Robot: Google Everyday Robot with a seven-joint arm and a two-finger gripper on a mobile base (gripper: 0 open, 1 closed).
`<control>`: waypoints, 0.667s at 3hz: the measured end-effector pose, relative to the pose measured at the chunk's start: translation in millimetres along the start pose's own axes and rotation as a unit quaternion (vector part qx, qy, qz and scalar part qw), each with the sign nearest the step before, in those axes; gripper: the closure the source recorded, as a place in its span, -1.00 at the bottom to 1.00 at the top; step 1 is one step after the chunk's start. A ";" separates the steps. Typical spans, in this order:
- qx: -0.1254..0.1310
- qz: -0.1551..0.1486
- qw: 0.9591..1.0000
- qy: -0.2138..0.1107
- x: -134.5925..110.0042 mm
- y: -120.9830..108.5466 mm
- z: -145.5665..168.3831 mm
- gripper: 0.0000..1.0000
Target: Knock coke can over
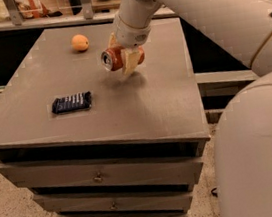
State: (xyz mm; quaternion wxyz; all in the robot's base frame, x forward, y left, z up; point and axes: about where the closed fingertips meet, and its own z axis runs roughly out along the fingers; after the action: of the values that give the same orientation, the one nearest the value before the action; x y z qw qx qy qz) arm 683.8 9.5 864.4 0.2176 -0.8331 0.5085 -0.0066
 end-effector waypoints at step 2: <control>-0.020 -0.010 1.000 -0.012 -5.7 6.5 4.7 -1.00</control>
Offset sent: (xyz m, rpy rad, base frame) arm -0.0114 0.0036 -0.0022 -0.0017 0.0437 0.0507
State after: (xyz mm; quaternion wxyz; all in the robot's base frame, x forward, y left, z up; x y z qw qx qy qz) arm 676.7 13.5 858.9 0.2067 -0.8424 0.4975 0.0114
